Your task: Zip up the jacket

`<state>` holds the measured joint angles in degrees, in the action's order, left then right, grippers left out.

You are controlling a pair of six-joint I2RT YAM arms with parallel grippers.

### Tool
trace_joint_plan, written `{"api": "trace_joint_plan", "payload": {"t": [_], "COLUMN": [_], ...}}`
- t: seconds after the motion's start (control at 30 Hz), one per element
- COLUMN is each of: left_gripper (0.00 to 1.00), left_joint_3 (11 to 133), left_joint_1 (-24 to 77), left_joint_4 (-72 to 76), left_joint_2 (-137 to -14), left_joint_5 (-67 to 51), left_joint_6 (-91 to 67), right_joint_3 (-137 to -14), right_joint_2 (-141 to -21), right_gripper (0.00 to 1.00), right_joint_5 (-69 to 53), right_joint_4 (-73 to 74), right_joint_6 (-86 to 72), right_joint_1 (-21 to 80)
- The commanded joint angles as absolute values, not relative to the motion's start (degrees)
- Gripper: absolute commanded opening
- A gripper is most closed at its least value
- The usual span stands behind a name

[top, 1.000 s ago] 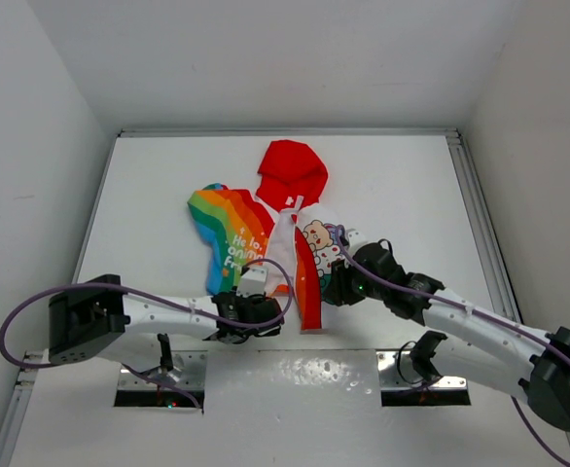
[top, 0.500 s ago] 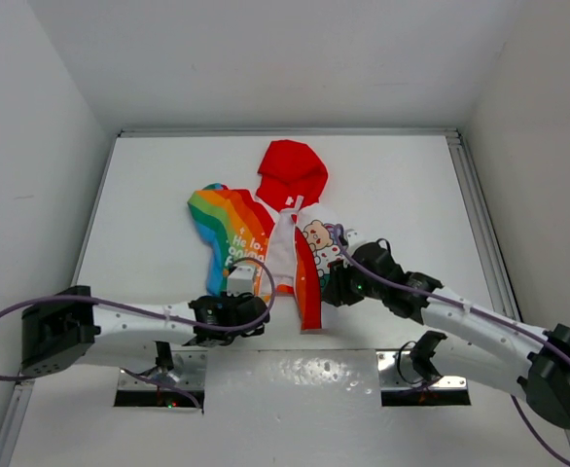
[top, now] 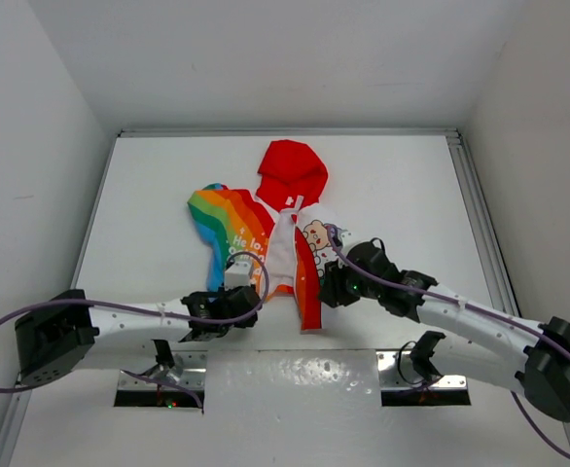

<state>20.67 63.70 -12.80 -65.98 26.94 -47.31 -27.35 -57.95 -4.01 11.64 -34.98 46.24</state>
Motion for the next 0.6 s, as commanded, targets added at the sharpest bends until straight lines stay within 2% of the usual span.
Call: {"api": "trace_joint_plan", "payload": {"t": [0.0, 0.03, 0.07, 0.13, 0.37, 0.4, 0.5, 0.57], "left_gripper": [0.29, 0.26, 0.13, 0.00, 0.00, 0.00, 0.00, 0.00], "left_joint_3": [21.1, 21.4, 22.0, 22.3, 20.5, 20.3, 20.3, 20.2], "left_joint_1": [63.2, 63.1, 63.1, 63.0, 63.0, 63.1, 63.1, 62.9], "left_joint_4": [-11.4, -11.3, -11.3, -11.4, -9.7, -9.6, -10.0, -10.1], "left_joint_2": [-69.0, -70.6, -71.5, -72.6, -65.5, -63.5, -58.5, -56.2], "left_joint_5": [22.0, 21.8, 21.9, 22.3, 23.7, 23.9, 25.0, 26.2], "left_joint_6": [-45.2, -45.2, -45.3, -45.6, -47.2, -47.5, -48.3, -48.3], "right_joint_3": [-29.6, -29.7, -29.9, -30.0, -30.4, -30.4, -31.3, -32.7], "right_joint_2": [-57.9, -57.9, -57.8, -57.5, -58.4, -58.8, -60.5, -61.7], "right_gripper": [0.37, 0.37, 0.37, 0.37, 0.36, 0.33, 0.02, 0.00], "right_joint_5": [-3.7, -3.7, -3.7, -3.1, -3.8, -4.0, -4.3, -3.7], "right_joint_4": [9.5, 9.5, 9.6, 9.7, 8.9, 8.6, 6.9, 4.9], "right_joint_6": [-35.6, -35.6, -35.5, -35.5, -35.8, -35.9, -36.6, -38.0], "right_joint_1": [46.8, 46.8, 46.8, 46.8, 47.0, 47.3, 48.8, 51.7]}}
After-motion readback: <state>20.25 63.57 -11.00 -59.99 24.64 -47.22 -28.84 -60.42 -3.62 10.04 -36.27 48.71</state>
